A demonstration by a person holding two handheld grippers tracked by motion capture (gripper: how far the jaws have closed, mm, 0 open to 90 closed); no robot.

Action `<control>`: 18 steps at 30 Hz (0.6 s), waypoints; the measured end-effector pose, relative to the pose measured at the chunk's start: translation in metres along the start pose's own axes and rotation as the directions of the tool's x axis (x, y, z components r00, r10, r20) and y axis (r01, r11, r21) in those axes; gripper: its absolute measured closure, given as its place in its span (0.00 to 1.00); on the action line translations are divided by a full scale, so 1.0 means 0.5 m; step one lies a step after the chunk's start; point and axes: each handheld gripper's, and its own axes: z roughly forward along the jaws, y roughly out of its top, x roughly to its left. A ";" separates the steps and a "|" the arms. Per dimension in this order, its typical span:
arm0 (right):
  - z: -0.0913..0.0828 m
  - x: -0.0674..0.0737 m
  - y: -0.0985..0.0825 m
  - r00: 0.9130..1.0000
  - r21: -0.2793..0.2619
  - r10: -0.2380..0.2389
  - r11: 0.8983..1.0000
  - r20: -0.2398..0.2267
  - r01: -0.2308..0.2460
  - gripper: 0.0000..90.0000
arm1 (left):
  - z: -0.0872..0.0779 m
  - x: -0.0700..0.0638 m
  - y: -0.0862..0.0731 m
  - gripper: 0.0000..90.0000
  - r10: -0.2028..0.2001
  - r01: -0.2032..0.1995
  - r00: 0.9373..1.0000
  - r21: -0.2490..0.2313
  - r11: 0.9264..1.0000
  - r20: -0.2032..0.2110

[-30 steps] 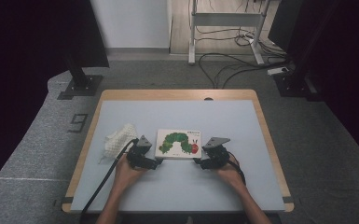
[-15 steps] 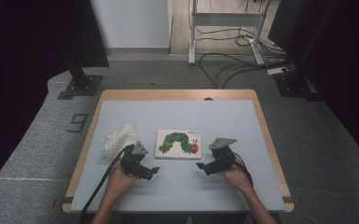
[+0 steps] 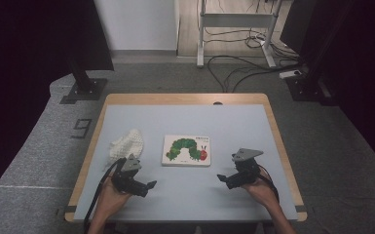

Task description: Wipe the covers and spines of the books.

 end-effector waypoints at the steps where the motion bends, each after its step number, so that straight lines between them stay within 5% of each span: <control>1: -0.005 -0.001 -0.005 1.000 0.005 0.002 1.000 0.004 -0.002 0.00 | -0.003 0.000 -0.007 0.00 -0.005 0.005 1.000 -0.002 1.000 -0.003; 11: -0.038 -0.013 -0.059 0.998 0.022 0.029 0.999 0.062 -0.030 0.00 | -0.008 0.010 -0.084 0.00 -0.056 0.055 0.998 -0.018 0.998 -0.028; 18: -0.027 -0.022 -0.100 0.995 0.065 0.057 0.996 0.080 -0.063 0.00 | 0.012 0.013 -0.119 0.00 -0.077 0.079 0.996 0.038 0.996 -0.043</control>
